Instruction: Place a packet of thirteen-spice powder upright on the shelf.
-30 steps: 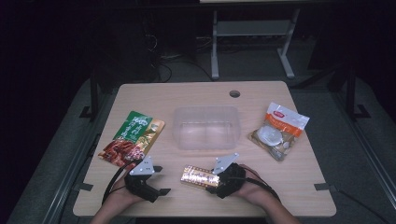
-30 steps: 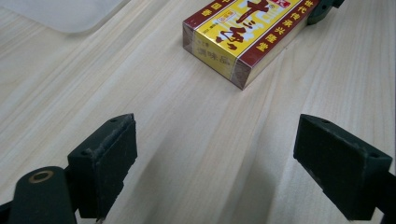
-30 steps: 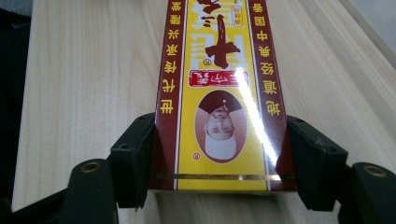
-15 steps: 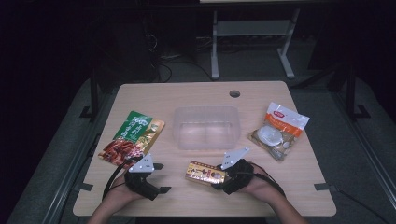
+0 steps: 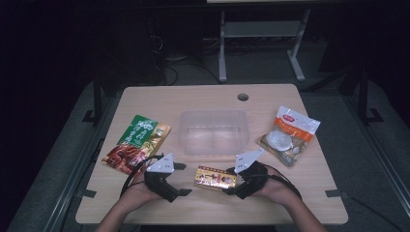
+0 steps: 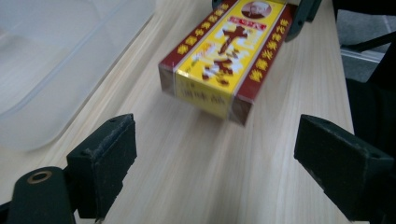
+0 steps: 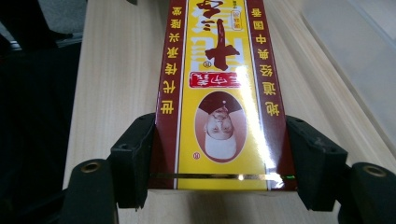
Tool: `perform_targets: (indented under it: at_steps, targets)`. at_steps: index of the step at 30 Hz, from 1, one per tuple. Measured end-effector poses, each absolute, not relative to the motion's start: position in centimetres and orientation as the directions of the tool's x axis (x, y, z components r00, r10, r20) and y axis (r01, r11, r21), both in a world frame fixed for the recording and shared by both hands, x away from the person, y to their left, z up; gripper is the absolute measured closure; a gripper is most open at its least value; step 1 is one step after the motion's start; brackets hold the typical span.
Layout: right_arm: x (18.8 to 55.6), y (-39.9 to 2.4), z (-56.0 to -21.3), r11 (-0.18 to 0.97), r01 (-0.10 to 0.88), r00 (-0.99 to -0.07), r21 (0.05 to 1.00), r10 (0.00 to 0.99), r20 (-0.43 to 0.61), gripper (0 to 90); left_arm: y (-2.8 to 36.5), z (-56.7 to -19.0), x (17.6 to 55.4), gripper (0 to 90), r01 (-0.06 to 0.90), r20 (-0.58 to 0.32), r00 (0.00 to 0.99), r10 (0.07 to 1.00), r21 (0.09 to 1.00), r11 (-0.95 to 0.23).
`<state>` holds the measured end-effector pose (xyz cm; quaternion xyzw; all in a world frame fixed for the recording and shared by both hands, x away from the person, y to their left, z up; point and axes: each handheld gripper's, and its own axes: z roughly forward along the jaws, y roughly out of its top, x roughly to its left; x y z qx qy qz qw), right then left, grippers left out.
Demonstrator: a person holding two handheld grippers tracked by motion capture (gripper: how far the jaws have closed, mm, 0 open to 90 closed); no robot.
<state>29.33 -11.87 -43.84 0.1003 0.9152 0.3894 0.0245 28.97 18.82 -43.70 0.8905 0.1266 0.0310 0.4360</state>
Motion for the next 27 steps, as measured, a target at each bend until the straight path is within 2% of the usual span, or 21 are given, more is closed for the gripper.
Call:
perform_targets:
  at_steps: [6,8,10,12,17,27]
  targets:
    - [29.3,-11.4,-43.7,0.674,0.128,-0.987,0.728,0.161,0.024,31.7,17.2,-43.8,29.3,12.5,0.167,-0.05,0.977,0.207,0.782,-0.601]
    - [28.9,-11.3,-43.6,0.659,0.159,-0.984,0.735,0.17,0.06,31.7,16.7,-43.8,29.1,12.5,0.157,-0.051,0.98,0.19,0.785,-0.6]
    - [29.1,-11.3,-43.5,0.662,0.113,-0.99,0.741,0.134,0.031,31.7,16.3,-43.9,28.9,12.5,0.138,-0.047,0.986,0.163,0.779,-0.612]
    - [28.6,-11.1,-43.3,0.65,0.147,-0.987,0.746,0.142,0.071,31.7,16.0,-44.0,28.7,12.5,0.125,-0.044,0.988,0.146,0.78,-0.613]
    - [28.5,-10.5,-43.4,0.656,0.113,-0.993,0.746,0.108,0.056,31.7,15.7,-44.2,28.4,13.1,0.124,-0.057,0.99,0.128,0.775,-0.619]
    - [28.6,-10.1,-43.5,0.655,0.078,-0.996,0.752,0.081,0.034,31.6,15.9,-44.5,28.4,21.1,0.12,-0.069,0.992,0.105,0.77,-0.627]
